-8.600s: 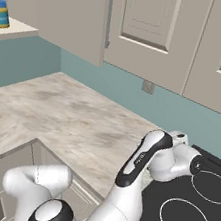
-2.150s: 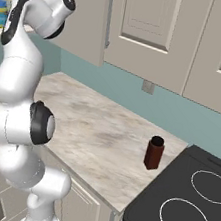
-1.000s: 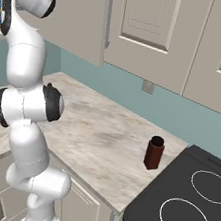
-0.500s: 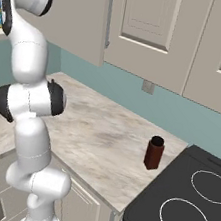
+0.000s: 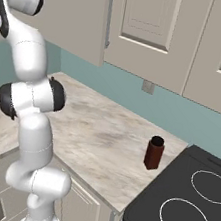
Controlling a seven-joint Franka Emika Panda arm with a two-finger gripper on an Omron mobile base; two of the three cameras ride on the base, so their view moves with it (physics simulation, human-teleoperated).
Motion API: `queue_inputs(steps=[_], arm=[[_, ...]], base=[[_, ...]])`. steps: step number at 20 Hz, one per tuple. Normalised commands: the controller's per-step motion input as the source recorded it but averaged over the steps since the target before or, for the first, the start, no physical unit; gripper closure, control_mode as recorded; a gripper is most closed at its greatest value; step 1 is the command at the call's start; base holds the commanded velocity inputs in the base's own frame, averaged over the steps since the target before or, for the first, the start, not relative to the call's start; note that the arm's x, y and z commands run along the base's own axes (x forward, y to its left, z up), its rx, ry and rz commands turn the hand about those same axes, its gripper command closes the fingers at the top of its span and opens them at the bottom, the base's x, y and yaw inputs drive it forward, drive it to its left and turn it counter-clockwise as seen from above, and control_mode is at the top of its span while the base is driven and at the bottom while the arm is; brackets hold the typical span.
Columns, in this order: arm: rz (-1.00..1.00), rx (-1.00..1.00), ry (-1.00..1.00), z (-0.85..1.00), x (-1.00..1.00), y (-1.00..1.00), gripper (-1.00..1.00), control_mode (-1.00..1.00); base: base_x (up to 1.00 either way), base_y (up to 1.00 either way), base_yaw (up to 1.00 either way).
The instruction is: Collect the paprika, mayonnaise, and shaker from the cabinet and place them next to the stove.
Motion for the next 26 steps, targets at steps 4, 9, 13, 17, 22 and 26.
queue_inputs(steps=[4,9,13,17,22,26], arm=[[-0.03,-0.01,0.00,0.02,0.11,0.24,-1.00,-1.00],[-0.03,-0.01,0.00,0.08,0.08,0.26,-1.00,-1.00],[-0.03,-0.02,0.00,0.14,0.08,0.27,-1.00,-1.00],[-0.03,-0.02,0.00,0.14,0.11,0.26,-1.00,-1.00],[-0.02,-0.01,0.00,0.10,0.15,0.21,-1.00,-1.00],[0.00,0.00,0.00,0.00,0.19,0.08,-1.00,-1.00]], base=[[0.00,0.00,0.00],[0.00,0.00,0.00],[0.00,0.00,0.00],[0.00,0.00,0.00],[0.00,0.00,0.00],[0.00,0.00,0.00]])
